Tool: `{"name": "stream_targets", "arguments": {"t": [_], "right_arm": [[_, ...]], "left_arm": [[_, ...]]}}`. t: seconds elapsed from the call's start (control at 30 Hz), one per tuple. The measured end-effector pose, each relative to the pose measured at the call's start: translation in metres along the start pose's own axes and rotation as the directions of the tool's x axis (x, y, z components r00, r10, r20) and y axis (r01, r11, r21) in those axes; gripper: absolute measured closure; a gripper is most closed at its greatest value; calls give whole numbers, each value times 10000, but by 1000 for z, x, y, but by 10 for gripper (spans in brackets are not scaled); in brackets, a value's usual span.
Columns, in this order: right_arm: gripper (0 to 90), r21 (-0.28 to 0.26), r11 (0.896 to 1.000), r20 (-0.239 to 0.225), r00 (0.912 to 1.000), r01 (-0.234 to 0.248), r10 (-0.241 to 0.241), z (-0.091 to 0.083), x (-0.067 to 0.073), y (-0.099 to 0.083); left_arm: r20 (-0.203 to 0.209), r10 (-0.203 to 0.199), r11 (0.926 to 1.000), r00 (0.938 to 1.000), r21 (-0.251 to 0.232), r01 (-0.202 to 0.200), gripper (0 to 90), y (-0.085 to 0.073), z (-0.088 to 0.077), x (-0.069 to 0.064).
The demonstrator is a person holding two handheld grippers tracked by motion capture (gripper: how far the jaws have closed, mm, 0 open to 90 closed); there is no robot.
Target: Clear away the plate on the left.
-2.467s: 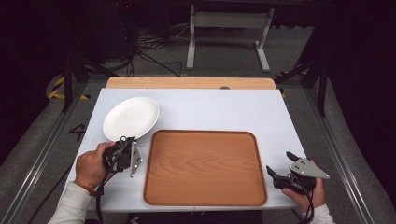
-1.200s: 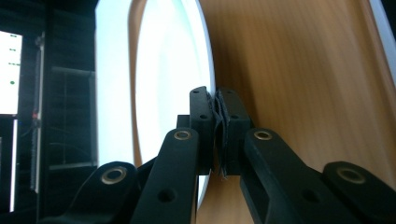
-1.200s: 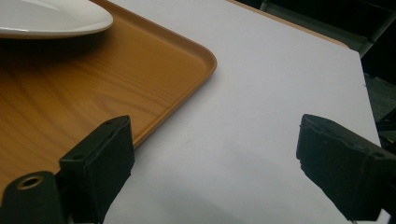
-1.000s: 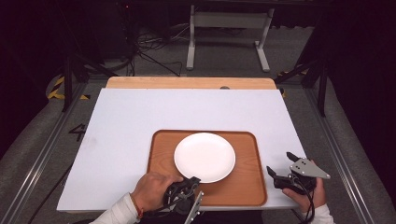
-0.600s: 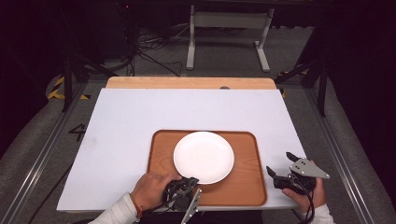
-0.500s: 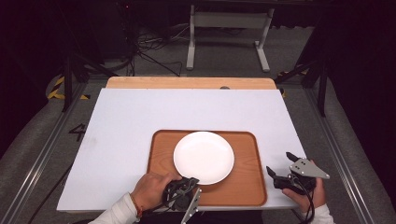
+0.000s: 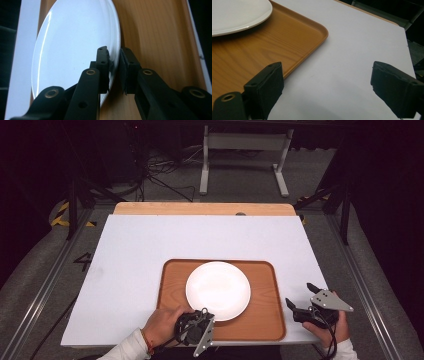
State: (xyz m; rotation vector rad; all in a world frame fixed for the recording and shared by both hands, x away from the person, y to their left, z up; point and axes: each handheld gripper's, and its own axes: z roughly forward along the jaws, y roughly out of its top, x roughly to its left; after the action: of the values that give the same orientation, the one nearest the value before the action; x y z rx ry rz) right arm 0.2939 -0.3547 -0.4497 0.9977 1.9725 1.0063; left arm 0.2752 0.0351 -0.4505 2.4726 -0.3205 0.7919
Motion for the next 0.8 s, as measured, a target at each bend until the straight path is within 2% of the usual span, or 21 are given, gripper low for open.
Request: {"name": "stream_targets", "arguments": {"t": [0.07, 0.13, 0.17, 0.37, 0.53, 0.57, 0.7, 0.73, 0.8], "right_arm": [[120, 5, 10000, -22, 10000, 41, -41, 0, 0, 0], [120, -9, 10000, -14, 10000, 44, -44, 0, 1, 0], [120, -24, 10000, -1, 10000, 38, -38, -1, 0, 0], [120, -21, 10000, -15, 10000, 52, -52, -1, 1, 0], [120, -11, 10000, -16, 10000, 43, -43, -1, 1, 0], [120, -8, 10000, -19, 10000, 27, -27, 0, 0, 0], [120, 26, 10000, -40, 10000, 63, -63, 0, 2, 0], [119, 28, 10000, -33, 10000, 60, -60, 0, 1, 0], [120, 31, 10000, -28, 10000, 53, -53, 0, 1, 0]], "left_arm": [[243, -181, 9997, 9995, -169, 185, 787, -1, 0, 2], [304, -274, 9993, 9992, -244, 282, 788, -1, -1, 2], [509, -426, 9978, 9978, -479, 450, 802, -1, -2, 3], [613, -682, 9953, 9958, -640, 721, 789, -1, -7, 6], [646, -1135, 9858, 9914, -1174, 1205, 778, -4, -13, 11], [707, -1303, 9833, 9889, -1182, 1381, 777, -5, -14, 13], [654, -1445, 9791, 9873, -1350, 1522, 770, -6, -16, 15], [659, -1640, 9742, 9842, -1461, 1721, 768, -7, -17, 16], [607, -1751, 9717, 9827, -1499, 1824, 760, -7, -18, 18]]}}
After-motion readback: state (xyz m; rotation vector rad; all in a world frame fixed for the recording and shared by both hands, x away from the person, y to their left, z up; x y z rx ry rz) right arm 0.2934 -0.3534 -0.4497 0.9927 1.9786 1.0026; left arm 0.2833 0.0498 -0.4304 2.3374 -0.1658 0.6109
